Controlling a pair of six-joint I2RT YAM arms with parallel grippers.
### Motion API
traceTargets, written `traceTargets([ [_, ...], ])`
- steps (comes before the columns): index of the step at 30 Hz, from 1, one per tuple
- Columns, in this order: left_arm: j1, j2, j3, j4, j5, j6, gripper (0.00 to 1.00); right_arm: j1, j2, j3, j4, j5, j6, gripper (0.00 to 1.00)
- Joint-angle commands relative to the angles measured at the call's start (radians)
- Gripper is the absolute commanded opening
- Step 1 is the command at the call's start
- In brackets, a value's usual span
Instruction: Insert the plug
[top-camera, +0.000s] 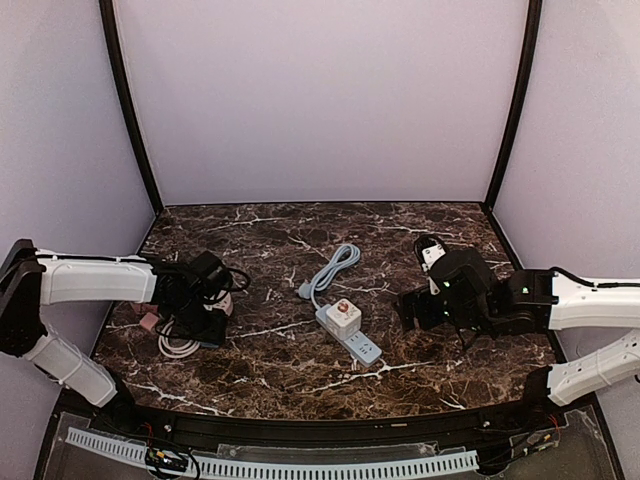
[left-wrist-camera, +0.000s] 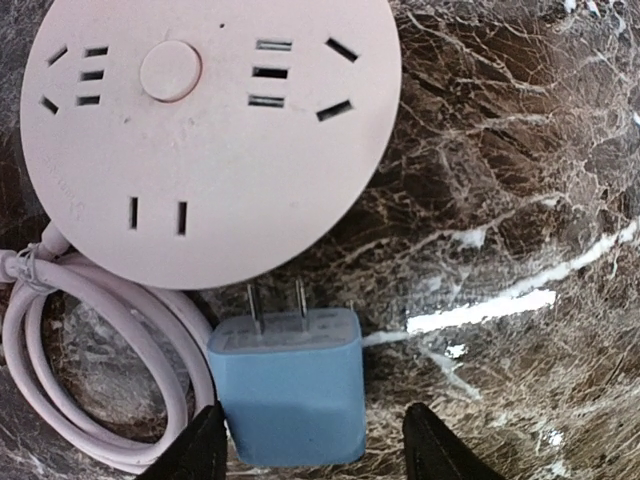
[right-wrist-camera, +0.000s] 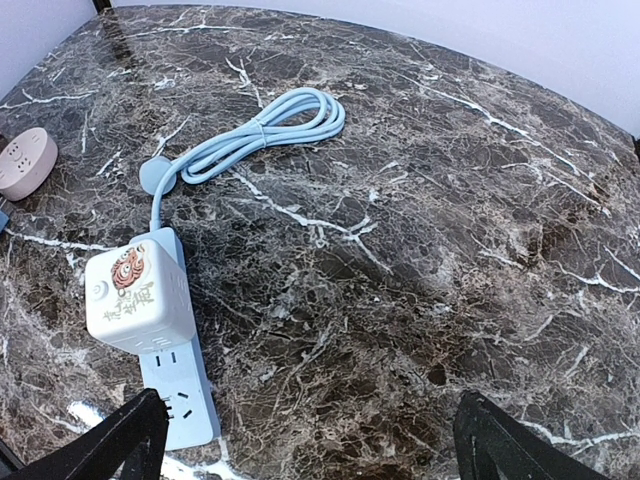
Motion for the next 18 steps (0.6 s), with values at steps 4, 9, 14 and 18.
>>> traceTargets([
  [4, 0.020, 0.035, -0.023, 0.071, 0.025, 0.025, 0.54, 0.002, 0.004, 0.006, 0.019, 0.004, -0.008, 0.99],
  [9, 0.020, 0.054, -0.025, 0.094, 0.029, 0.034, 0.45, 0.002, 0.006, 0.008, 0.019, 0.001, -0.009, 0.99],
  [14, 0.018, 0.069, -0.028, 0.138, 0.113, 0.066, 0.37, 0.002, 0.010, 0.008, 0.020, 0.003, -0.010, 0.99],
  [18, -0.014, 0.067, -0.018, 0.174, 0.172, 0.096, 0.35, 0.002, 0.011, 0.008, 0.021, 0.006, -0.009, 0.99],
])
